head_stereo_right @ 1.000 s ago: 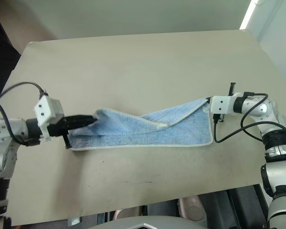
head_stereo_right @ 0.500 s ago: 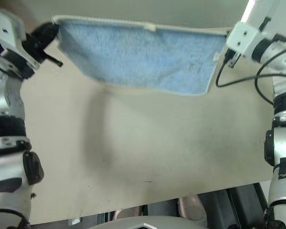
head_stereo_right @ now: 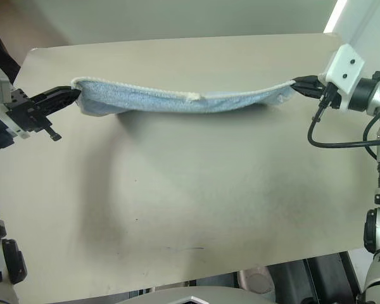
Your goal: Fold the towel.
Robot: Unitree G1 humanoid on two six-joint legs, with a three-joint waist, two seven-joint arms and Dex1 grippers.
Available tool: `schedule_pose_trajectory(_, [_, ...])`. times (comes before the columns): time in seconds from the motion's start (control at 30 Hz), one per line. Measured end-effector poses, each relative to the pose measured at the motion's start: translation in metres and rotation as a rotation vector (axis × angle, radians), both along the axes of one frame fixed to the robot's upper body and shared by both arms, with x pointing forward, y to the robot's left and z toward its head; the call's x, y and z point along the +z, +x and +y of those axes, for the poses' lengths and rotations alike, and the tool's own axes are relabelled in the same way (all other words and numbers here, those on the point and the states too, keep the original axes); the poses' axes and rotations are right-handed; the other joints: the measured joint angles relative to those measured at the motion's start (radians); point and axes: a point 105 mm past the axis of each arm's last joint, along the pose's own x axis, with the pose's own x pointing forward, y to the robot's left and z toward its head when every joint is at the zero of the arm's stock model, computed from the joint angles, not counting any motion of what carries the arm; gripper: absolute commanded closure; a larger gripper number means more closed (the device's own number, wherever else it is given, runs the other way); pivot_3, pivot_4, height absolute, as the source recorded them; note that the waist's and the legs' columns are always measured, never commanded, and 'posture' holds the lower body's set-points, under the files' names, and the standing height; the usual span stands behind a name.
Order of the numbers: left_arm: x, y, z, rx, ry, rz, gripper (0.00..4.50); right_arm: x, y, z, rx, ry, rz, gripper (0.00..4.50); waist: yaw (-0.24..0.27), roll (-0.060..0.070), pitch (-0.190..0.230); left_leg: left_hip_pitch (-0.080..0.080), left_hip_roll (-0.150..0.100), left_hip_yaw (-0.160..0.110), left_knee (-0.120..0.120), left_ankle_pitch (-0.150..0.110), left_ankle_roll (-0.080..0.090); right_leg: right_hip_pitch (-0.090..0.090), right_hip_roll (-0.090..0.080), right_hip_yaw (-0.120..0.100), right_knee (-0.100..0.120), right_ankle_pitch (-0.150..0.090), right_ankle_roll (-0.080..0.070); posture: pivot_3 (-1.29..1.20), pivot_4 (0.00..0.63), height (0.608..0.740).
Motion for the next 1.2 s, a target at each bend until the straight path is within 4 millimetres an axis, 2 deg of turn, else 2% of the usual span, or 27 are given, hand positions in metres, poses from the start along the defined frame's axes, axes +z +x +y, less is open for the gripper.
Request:
schedule_pose_trajectory(0.1, [0.002,-0.001,0.001,0.001,0.000,-0.004,4.50,0.006,-0.002,-0.003,-0.012,0.009,-0.008,4.48,-0.002,0.000,0.000,0.008,0.000,0.000,0.001,0.000,0.001,0.008,0.000,0.000,0.000,0.000,-0.001,0.00,0.150,0.740])
schedule_pose_trajectory(0.23, [0.002,-0.001,0.001,0.002,-0.003,0.002,4.50,0.002,-0.002,-0.004,-0.021,0.015,0.010,4.48,-0.003,0.000,0.000,0.009,-0.001,0.000,0.001,0.003,0.005,0.008,0.000,0.000,0.000,0.002,-0.009,0.00,0.150,0.740])
schedule_pose_trajectory(0.27, [-0.007,-0.006,0.000,-0.003,0.016,0.034,4.50,-0.009,-0.009,-0.005,-0.013,0.002,0.047,4.48,-0.001,-0.001,0.000,0.008,-0.001,0.000,-0.001,0.004,0.007,0.007,0.000,0.000,0.000,0.003,-0.010,0.00,0.150,0.740])
schedule_pose_trajectory(0.3, [-0.020,-0.018,0.001,-0.017,0.073,0.097,4.50,-0.029,-0.027,-0.003,0.032,-0.047,0.113,4.48,-0.002,-0.004,-0.003,0.009,-0.001,0.001,-0.005,0.004,0.008,0.008,0.000,0.000,-0.003,0.002,-0.010,0.00,0.150,0.740])
schedule_pose_trajectory(0.37, [-0.064,-0.044,0.012,-0.014,0.126,0.310,4.50,-0.100,-0.071,-0.004,0.110,-0.109,0.412,4.48,-0.001,-0.009,-0.007,0.017,-0.001,0.004,-0.003,0.000,0.003,0.018,0.003,-0.001,-0.001,-0.010,-0.008,0.00,0.150,0.740])
schedule_pose_trajectory(0.4, [-0.086,-0.053,0.016,-0.007,0.106,0.410,4.50,-0.132,-0.088,-0.002,0.135,-0.097,0.568,4.48,-0.001,-0.009,-0.004,0.017,-0.005,0.005,0.001,-0.004,-0.006,0.018,0.007,0.000,0.003,-0.015,-0.011,0.00,0.150,0.740])
schedule_pose_trajectory(0.43, [-0.092,-0.055,0.015,-0.009,0.092,0.437,4.50,-0.142,-0.094,0.003,0.155,-0.088,0.620,4.48,0.000,-0.010,-0.001,0.016,-0.004,0.004,0.004,-0.005,-0.009,0.014,0.010,0.003,0.007,-0.014,-0.011,0.00,0.150,0.740])
schedule_pose_trajectory(0.5, [-0.087,-0.054,0.009,-0.031,0.103,0.423,4.50,-0.130,-0.096,0.012,0.192,-0.097,0.588,4.48,0.001,-0.009,0.002,0.011,-0.001,0.002,0.012,-0.005,-0.009,0.009,0.014,0.004,0.010,-0.009,-0.012,0.00,0.150,0.740])
schedule_pose_trajectory(0.6, [-0.074,-0.054,0.004,-0.048,0.126,0.382,4.50,-0.106,-0.095,0.013,0.197,-0.113,0.504,4.48,0.000,-0.011,0.002,0.021,-0.001,0.002,0.010,-0.005,-0.008,0.019,0.015,0.004,0.010,-0.006,-0.015,0.00,0.150,0.740])
schedule_pose_trajectory(0.67, [-0.073,-0.055,0.004,-0.046,0.125,0.381,4.50,-0.106,-0.096,0.013,0.196,-0.111,0.510,4.48,0.000,-0.012,0.003,0.027,-0.001,0.002,0.009,-0.005,-0.008,0.025,0.016,0.004,0.010,-0.006,-0.017,0.00,0.150,0.740])
schedule_pose_trajectory(1.2, [-0.074,-0.055,0.004,-0.043,0.121,0.389,4.50,-0.109,-0.096,0.013,0.189,-0.105,0.526,4.48,0.001,-0.012,0.003,0.026,0.000,0.001,0.000,-0.005,-0.007,0.018,0.018,0.004,0.010,-0.007,-0.021,0.00,0.150,0.740])
